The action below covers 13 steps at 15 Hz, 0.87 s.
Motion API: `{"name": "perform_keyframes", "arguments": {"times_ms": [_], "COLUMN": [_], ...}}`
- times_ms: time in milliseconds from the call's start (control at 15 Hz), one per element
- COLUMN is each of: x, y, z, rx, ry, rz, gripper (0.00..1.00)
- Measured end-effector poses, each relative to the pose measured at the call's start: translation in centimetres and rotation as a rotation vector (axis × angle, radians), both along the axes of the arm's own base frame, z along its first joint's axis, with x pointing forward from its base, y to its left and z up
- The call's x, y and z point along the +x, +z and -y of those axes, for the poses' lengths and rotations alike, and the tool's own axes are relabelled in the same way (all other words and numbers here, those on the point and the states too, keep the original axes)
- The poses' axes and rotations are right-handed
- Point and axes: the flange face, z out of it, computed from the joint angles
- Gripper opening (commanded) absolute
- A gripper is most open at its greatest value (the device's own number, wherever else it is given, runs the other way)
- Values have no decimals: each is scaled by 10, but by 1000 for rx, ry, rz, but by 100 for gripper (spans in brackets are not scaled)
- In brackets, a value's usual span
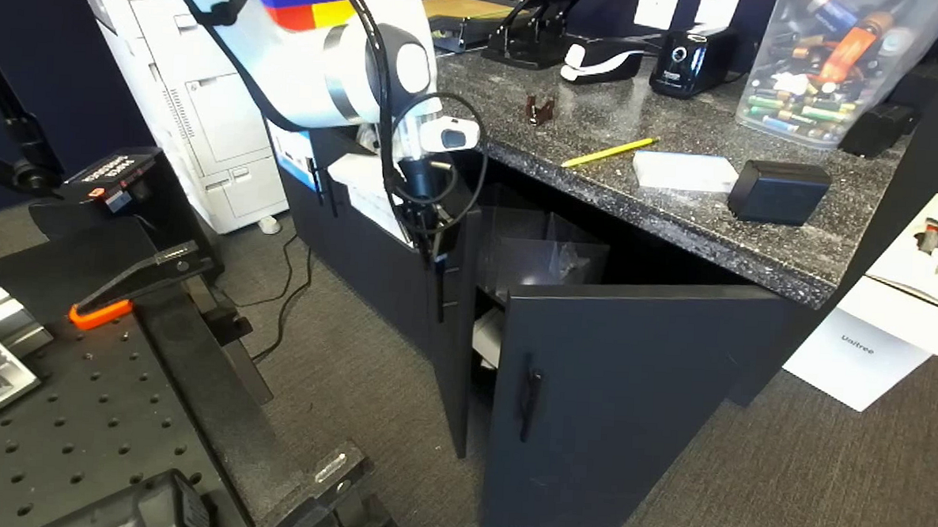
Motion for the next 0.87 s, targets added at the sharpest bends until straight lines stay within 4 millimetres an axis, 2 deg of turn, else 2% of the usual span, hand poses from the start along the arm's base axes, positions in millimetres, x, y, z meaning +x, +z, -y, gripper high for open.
{"name": "perform_keyframes", "arguments": {"times_ms": [200, 467, 533, 600, 667, 733, 867], "x": [-24, -23, -22, -20, -19, -17, -13], "y": [7, 54, 65, 73, 80, 87, 95], "z": [-26, -91, -99, -105, -109, -111, -110], "rx": [66, 269, 318, 368, 417, 467, 544], "ry": [7, 73, 87, 100, 110, 121, 144], "rz": [-92, -103, -107, -114, -121, -127, -134], "gripper": [6, 6, 50, 51, 58, 39, 54]}}
